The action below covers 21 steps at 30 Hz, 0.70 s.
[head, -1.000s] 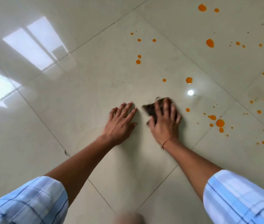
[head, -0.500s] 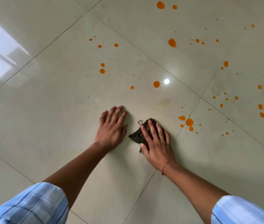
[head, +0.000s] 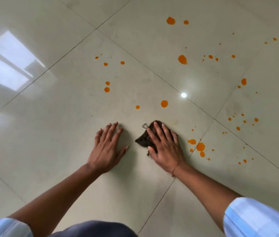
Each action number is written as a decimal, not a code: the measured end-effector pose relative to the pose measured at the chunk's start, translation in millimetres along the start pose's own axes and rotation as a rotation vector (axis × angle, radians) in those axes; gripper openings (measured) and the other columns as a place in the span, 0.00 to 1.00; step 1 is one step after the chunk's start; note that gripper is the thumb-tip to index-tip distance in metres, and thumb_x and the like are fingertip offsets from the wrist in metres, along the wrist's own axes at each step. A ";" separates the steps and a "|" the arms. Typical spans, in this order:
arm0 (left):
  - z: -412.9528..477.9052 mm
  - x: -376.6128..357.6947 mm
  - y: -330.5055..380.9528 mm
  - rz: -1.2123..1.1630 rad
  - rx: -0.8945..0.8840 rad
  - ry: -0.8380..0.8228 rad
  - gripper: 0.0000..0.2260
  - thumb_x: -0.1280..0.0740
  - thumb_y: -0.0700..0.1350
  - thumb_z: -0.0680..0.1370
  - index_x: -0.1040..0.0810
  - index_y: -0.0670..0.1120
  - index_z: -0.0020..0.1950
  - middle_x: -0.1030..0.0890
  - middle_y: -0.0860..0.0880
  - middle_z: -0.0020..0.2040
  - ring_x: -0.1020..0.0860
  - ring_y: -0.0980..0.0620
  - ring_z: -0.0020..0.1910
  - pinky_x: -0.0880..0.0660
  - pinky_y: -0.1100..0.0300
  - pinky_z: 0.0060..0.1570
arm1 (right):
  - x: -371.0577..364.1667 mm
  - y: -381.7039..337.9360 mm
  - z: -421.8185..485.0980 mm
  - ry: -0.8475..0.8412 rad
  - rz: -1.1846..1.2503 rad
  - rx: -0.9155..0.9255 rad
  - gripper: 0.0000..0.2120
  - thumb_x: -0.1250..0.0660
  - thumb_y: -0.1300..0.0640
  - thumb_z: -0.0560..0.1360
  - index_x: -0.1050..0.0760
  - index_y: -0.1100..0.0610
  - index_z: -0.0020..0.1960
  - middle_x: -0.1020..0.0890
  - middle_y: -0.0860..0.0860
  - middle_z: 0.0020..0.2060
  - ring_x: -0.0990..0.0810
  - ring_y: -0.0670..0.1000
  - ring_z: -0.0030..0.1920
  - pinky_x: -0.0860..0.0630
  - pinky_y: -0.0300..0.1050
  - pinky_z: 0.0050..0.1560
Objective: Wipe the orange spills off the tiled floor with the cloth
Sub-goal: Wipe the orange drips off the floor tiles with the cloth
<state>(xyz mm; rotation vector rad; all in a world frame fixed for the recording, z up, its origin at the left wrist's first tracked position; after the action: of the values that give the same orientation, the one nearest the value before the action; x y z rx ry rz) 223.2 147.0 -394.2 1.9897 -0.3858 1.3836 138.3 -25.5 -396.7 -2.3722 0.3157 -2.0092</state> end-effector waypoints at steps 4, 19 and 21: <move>13.2 26.3 -56.9 0.042 0.267 0.005 0.40 0.54 0.70 0.75 0.47 0.46 0.78 0.50 0.43 0.79 0.52 0.41 0.78 0.53 0.40 0.73 | 17.4 18.2 87.8 0.099 0.050 -0.244 0.31 0.46 0.42 0.75 0.38 0.51 0.76 0.38 0.55 0.76 0.41 0.60 0.75 0.43 0.60 0.69; 24.2 24.9 -85.0 0.079 0.150 -0.431 0.50 0.38 0.70 0.72 0.68 0.49 0.77 0.70 0.45 0.76 0.67 0.42 0.76 0.57 0.42 0.74 | 15.5 -81.8 150.3 0.130 0.040 -0.041 0.33 0.44 0.43 0.73 0.38 0.52 0.76 0.36 0.56 0.75 0.39 0.60 0.74 0.47 0.58 0.69; 23.6 27.7 -85.4 0.099 0.155 -0.475 0.55 0.34 0.70 0.69 0.69 0.50 0.77 0.71 0.45 0.76 0.68 0.42 0.76 0.56 0.42 0.74 | 5.9 -95.2 120.0 0.076 0.027 0.107 0.33 0.44 0.42 0.73 0.40 0.51 0.77 0.38 0.54 0.76 0.40 0.59 0.75 0.46 0.59 0.71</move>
<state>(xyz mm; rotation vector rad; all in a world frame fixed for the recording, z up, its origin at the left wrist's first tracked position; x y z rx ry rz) 300.7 197.1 -404.5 2.4568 -0.6102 1.0088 270.1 52.7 -398.1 -2.2215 0.2334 -2.0532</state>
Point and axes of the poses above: each hand's wrist, its own z-axis towards the middle knuckle, its own x-axis out of the back of the hand, y = z × x, the point moved 9 cm from there along z, towards the middle knuckle
